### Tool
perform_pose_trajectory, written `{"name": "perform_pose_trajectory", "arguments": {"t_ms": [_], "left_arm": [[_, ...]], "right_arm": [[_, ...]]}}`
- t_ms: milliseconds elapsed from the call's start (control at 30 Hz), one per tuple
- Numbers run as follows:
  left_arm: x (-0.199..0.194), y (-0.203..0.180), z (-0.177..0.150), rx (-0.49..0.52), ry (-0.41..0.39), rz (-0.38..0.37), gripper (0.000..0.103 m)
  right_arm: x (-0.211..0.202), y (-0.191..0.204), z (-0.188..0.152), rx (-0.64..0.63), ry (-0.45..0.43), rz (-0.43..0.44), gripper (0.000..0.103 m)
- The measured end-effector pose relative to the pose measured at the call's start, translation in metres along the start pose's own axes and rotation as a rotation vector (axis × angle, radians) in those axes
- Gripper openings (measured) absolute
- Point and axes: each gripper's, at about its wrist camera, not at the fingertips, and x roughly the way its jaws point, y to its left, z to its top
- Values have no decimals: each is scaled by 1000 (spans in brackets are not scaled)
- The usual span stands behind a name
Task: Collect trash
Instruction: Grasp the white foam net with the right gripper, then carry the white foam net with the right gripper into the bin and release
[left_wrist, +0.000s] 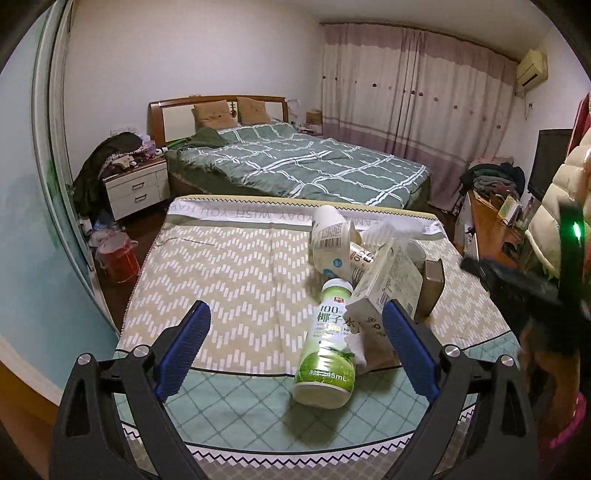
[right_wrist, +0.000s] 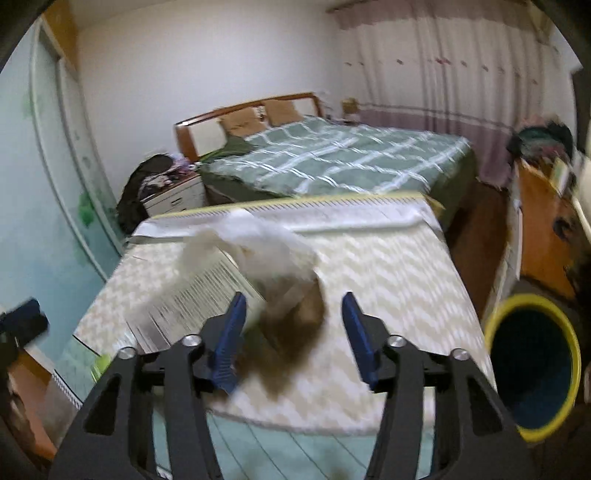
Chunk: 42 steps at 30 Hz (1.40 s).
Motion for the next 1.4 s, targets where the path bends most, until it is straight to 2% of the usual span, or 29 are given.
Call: {"name": "perform_pose_trajectory", "arguments": {"t_ms": [233,300,600,700,800,867,1167,1400], "left_arm": [[8,-11,-1,7,21,-24,93],[10,-11,-1,5,22,-28,93],[19,-10,0,0,33,-49,93],[21,-10,0,-3,35,-54,93],[22,-11,0,-2,36,-57,93],[22,-12,1,1,34,-58,93],[23,-19,0,22,34,-65,93],[24,-26,-2,37,42,-76,93]], "right_arm": [[51,29,33,-87,51,-10,60],[63,33,39,-95,60,-12,65],[101,31,45,-92,118,-58,66],[106,27,44,-82,139,-52,52],[105,25,45,-72,122,-53,35],[100,22,49,-57,102,-45,19],[54,2,63,2,-15,-33,16],[2,-33,46,67,-65,-59,16]]}}
